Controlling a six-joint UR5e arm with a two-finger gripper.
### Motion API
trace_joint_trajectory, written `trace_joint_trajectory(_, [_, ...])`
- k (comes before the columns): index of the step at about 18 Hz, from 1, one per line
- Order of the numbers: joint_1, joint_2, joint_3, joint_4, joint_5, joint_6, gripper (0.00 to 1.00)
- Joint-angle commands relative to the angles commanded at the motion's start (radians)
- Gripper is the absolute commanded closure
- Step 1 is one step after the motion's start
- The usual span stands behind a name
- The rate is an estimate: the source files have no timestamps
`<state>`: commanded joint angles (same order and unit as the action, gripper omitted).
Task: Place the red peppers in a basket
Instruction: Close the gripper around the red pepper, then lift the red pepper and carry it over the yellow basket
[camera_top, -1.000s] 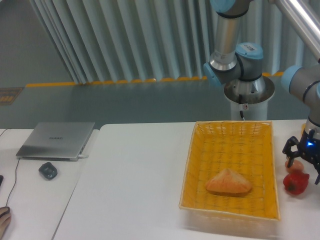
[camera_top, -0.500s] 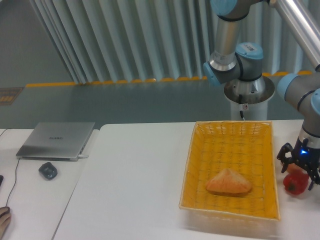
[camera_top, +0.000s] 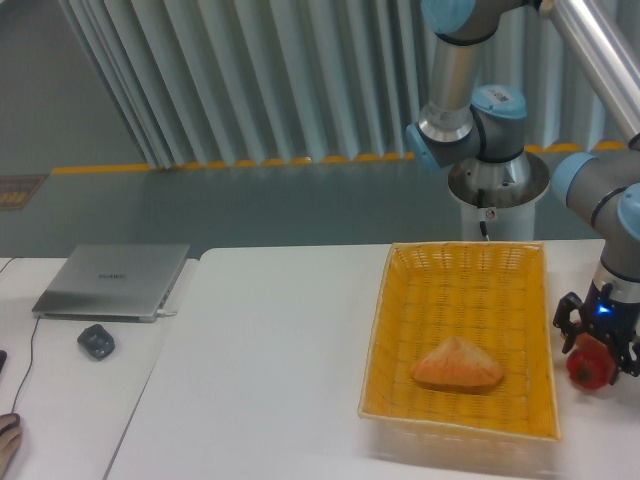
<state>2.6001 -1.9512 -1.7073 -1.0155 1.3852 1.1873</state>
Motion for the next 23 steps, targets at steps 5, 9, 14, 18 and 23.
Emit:
trace_joint_trajectory(5, [0.002, 0.009, 0.012, -0.003, 0.000, -0.006, 0.65])
trace_joint_trajectory(9, [0.012, 0.054, 0.041, -0.014, 0.002, 0.002, 0.65])
trace_joint_trajectory(14, [0.028, 0.104, 0.093, -0.073, -0.002, 0.000, 0.65])
trace_joint_trajectory(18, [0.012, 0.173, 0.109, -0.173, -0.005, -0.009, 0.65])
trace_joint_trajectory(23, [-0.086, 0.274, 0.058, -0.229, 0.005, -0.084, 0.64])
